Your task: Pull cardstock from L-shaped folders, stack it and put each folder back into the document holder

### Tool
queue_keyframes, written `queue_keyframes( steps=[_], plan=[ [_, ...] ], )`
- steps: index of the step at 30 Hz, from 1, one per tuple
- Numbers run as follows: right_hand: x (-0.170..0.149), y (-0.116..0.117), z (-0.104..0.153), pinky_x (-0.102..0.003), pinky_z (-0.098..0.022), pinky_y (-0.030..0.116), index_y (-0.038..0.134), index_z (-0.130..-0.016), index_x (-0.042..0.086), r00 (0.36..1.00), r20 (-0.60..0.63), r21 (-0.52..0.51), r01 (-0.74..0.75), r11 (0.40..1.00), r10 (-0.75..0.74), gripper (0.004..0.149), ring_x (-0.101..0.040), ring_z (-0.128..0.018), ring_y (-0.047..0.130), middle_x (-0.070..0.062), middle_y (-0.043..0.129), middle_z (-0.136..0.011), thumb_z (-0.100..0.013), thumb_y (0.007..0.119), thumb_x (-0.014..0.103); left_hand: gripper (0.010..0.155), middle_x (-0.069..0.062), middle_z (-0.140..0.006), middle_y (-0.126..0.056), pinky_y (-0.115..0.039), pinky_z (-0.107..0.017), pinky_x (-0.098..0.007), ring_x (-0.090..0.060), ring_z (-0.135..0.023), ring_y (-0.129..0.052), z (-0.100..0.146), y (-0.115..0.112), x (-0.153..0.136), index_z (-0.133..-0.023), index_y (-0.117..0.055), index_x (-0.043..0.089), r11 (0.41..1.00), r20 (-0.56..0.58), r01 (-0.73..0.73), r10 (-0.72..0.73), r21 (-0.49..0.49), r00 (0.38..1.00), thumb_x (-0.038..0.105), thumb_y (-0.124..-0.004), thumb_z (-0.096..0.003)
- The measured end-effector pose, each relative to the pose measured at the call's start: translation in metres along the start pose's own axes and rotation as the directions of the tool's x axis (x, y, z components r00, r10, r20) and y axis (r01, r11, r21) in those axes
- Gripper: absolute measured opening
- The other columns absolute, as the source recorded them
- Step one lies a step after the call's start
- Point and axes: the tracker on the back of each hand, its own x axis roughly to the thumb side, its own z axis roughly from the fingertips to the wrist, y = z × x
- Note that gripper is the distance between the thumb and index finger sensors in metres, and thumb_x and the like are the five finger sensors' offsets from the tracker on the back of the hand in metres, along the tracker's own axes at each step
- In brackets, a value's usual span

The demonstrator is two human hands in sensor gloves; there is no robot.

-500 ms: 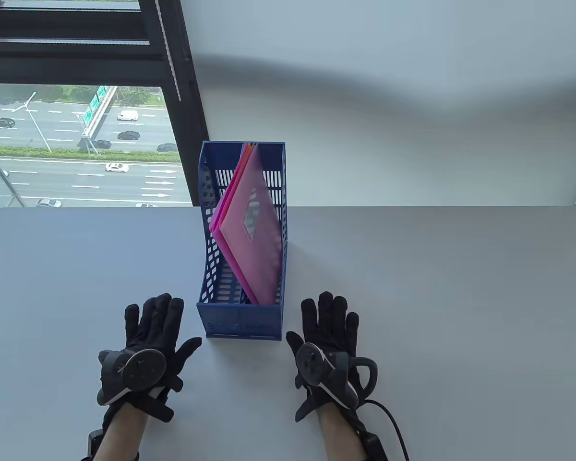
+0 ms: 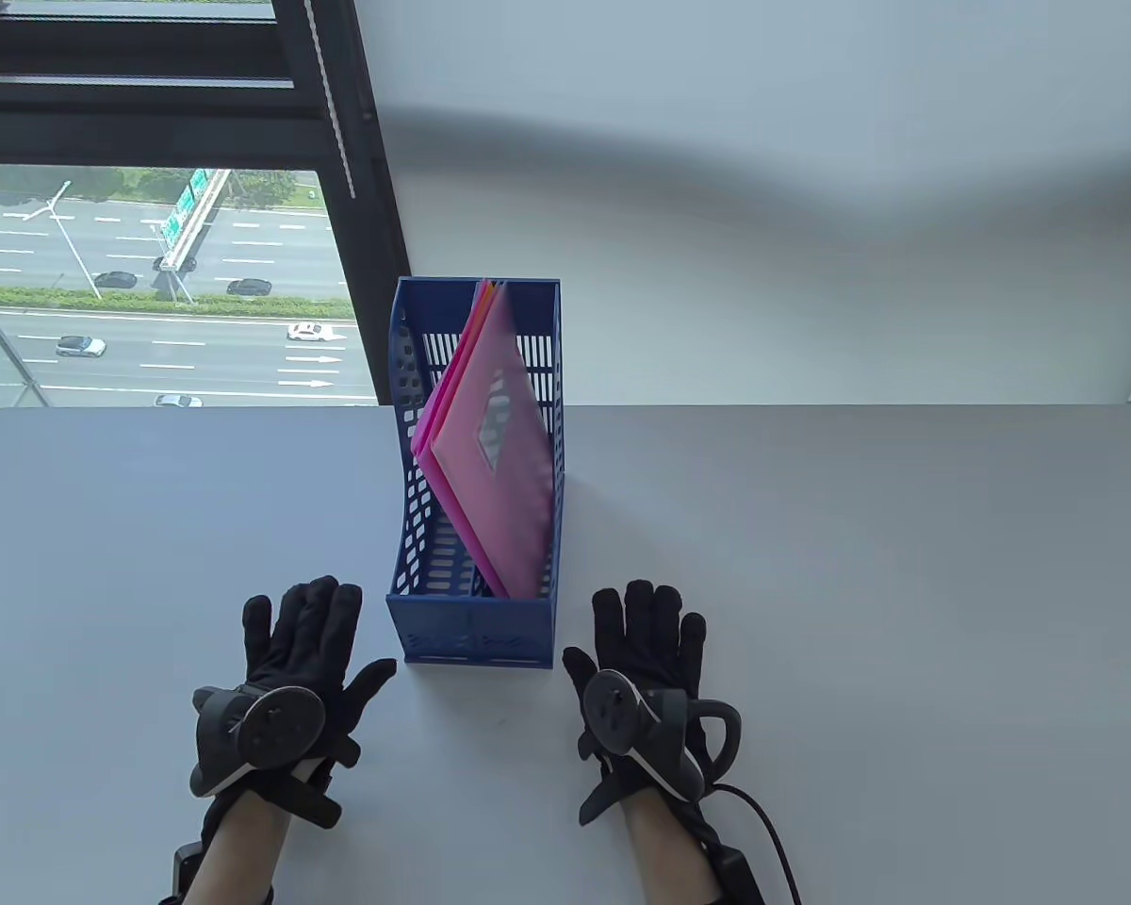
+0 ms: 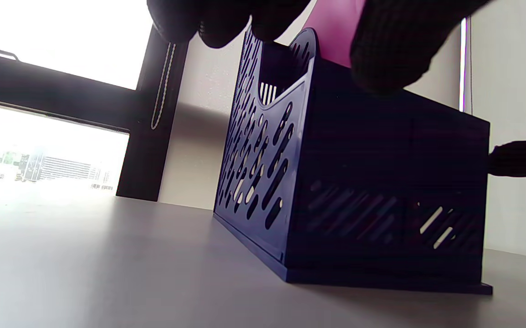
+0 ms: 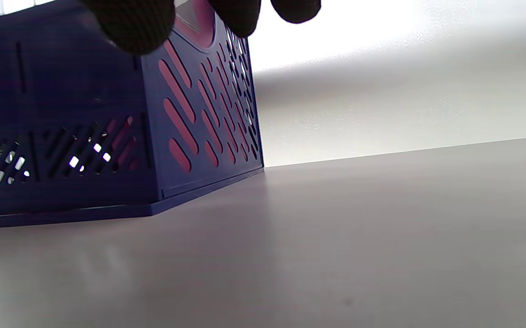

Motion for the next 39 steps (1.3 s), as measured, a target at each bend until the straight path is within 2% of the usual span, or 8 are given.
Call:
queue_keyframes(
  steps=[3, 7, 9, 15, 23, 32, 39],
  plan=[
    [-0.001, 0.001, 0.001, -0.054, -0.078, 0.015, 0.042, -0.118, 0.03, 1.0, -0.005, 0.007, 0.019, 1.0, -0.019, 0.071, -0.034, -0.11, 0.029, -0.006, 0.035, -0.123, -0.06, 0.065, 0.064, 0.08, -0.012, -0.116, -0.05, -0.015, -0.078, -0.059, -0.044, -0.109, -0.051, -0.001, 0.002, 0.001, -0.116, -0.048, 0.016, 0.999, -0.004, -0.05, 0.05, 0.016, 0.999, 0.059, -0.077, -0.0555],
    [-0.001, -0.003, 0.0, -0.054, -0.079, 0.015, 0.043, -0.118, 0.03, 0.999, -0.01, -0.008, 0.043, 0.999, -0.043, 0.07, -0.035, -0.11, 0.032, -0.006, 0.038, -0.123, -0.06, 0.065, 0.064, 0.074, -0.011, -0.111, -0.063, -0.018, -0.078, -0.06, -0.044, -0.106, -0.059, -0.006, 0.013, 0.003, -0.114, -0.055, 0.015, 0.987, -0.016, -0.136, 0.138, 0.083, 0.99, 0.057, -0.076, -0.0565],
    [0.001, -0.005, -0.001, -0.054, -0.079, 0.016, 0.043, -0.117, 0.031, 0.999, -0.007, -0.022, 0.035, 0.999, -0.035, 0.07, -0.034, -0.11, 0.033, -0.005, 0.039, -0.123, -0.06, 0.065, 0.065, 0.072, -0.011, -0.106, -0.072, -0.02, -0.077, -0.061, -0.044, -0.103, -0.063, -0.016, 0.021, 0.006, -0.113, -0.058, 0.014, 0.969, -0.018, -0.201, 0.206, 0.145, 0.978, 0.056, -0.076, -0.0568],
    [0.002, -0.002, -0.001, -0.054, -0.079, 0.016, 0.043, -0.117, 0.031, 0.999, -0.003, 0.001, 0.039, 0.999, -0.039, 0.07, -0.034, -0.11, 0.035, -0.005, 0.042, -0.123, -0.06, 0.064, 0.065, 0.067, -0.008, -0.089, -0.088, -0.023, -0.076, -0.062, -0.043, -0.096, -0.073, -0.055, 0.028, 0.023, -0.109, -0.065, 0.012, 0.93, -0.049, -0.334, 0.345, 0.156, 0.937, 0.053, -0.077, -0.0577],
    [0.001, -0.005, -0.001, -0.055, -0.079, 0.017, 0.044, -0.117, 0.032, 0.998, -0.003, -0.016, 0.058, 0.998, -0.058, 0.069, -0.033, -0.11, 0.038, -0.004, 0.044, -0.122, -0.06, 0.064, 0.065, 0.064, -0.008, -0.082, -0.092, -0.028, -0.074, -0.062, -0.044, -0.09, -0.078, -0.094, 0.022, 0.04, -0.106, -0.069, 0.009, 0.927, -0.086, -0.327, 0.346, 0.184, 0.934, 0.049, -0.079, -0.0571],
    [0.0, -0.009, -0.001, -0.055, -0.079, 0.018, 0.045, -0.117, 0.031, 0.997, -0.007, -0.032, 0.079, 0.996, -0.079, 0.068, -0.033, -0.11, 0.041, -0.004, 0.046, -0.122, -0.06, 0.064, 0.065, 0.069, -0.01, -0.084, -0.09, -0.031, -0.074, -0.063, -0.045, -0.088, -0.078, -0.106, 0.017, 0.05, -0.106, -0.068, 0.008, 0.924, -0.101, -0.329, 0.352, 0.194, 0.93, 0.053, -0.082, -0.0556],
    [-0.001, -0.012, 0.001, -0.055, -0.079, 0.019, 0.047, -0.116, 0.031, 0.996, -0.006, -0.057, 0.088, 0.994, -0.089, 0.068, -0.034, -0.109, 0.043, -0.005, 0.048, -0.121, -0.06, 0.064, 0.064, 0.071, -0.011, -0.088, -0.088, -0.033, -0.075, -0.063, -0.045, -0.09, -0.077, -0.112, 0.006, 0.057, -0.109, -0.064, 0.009, 0.932, -0.063, -0.341, 0.35, 0.123, 0.935, 0.053, -0.082, -0.056]
  ],
)
